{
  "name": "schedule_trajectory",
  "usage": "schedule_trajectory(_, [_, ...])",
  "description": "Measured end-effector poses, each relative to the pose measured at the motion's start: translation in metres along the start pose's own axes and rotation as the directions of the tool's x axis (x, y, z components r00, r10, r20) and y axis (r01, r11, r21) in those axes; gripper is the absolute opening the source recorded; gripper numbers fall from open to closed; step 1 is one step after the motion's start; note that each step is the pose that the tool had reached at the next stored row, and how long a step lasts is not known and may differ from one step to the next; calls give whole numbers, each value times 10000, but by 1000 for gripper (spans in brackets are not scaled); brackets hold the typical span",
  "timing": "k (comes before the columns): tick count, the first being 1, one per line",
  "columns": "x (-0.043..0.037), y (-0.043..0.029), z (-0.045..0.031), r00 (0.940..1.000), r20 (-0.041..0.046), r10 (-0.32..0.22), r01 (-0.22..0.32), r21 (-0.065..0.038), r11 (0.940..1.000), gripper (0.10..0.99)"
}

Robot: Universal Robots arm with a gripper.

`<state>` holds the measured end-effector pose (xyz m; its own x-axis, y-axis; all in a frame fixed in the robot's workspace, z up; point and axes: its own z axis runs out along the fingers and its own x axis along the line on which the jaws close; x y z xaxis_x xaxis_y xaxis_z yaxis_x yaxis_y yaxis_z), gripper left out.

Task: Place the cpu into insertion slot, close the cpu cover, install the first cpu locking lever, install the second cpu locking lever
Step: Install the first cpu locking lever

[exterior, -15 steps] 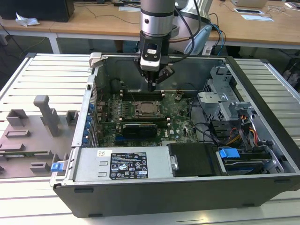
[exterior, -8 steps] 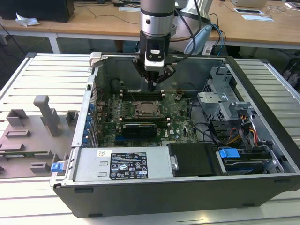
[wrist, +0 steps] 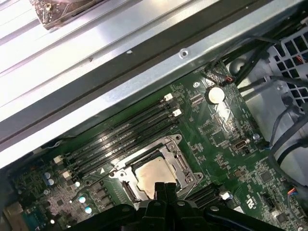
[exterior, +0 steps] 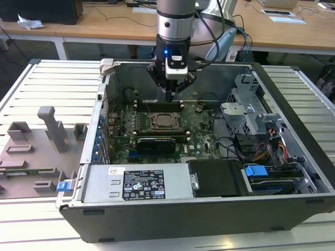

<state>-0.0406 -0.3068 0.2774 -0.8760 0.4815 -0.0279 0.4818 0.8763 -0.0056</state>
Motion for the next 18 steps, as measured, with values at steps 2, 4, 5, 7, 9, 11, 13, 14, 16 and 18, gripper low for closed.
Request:
schedule_trajectory(2, [0, 0, 0, 9998, 1, -198, 198, -6, 9998, 106])
schedule_trajectory(4, [0, 0, 0, 9992, 3, -405, 405, -12, 9992, 106])
schedule_trajectory(5, [0, 0, 0, 9988, 4, -488, 488, -13, 9988, 106])
schedule_trajectory(7, [0, 0, 0, 9965, 6, -838, 838, -23, 9965, 106])
schedule_trajectory(9, [0, 0, 0, 9945, 8, -1049, 1049, -28, 9945, 106])
schedule_trajectory(11, [0, 0, 0, 9921, 10, -1252, 1252, -34, 9921, 106])
schedule_trajectory(13, [0, 0, 0, 9891, 12, -1475, 1475, -40, 9890, 106])
schedule_trajectory(14, [0, 0, 0, 9862, 14, -1658, 1658, -46, 9861, 106])
schedule_trajectory(16, [0, 0, 0, 9810, 17, -1941, 1941, -53, 9810, 106])
schedule_trajectory(18, [0, 0, 0, 9713, 22, -2378, 2378, -65, 9713, 106])
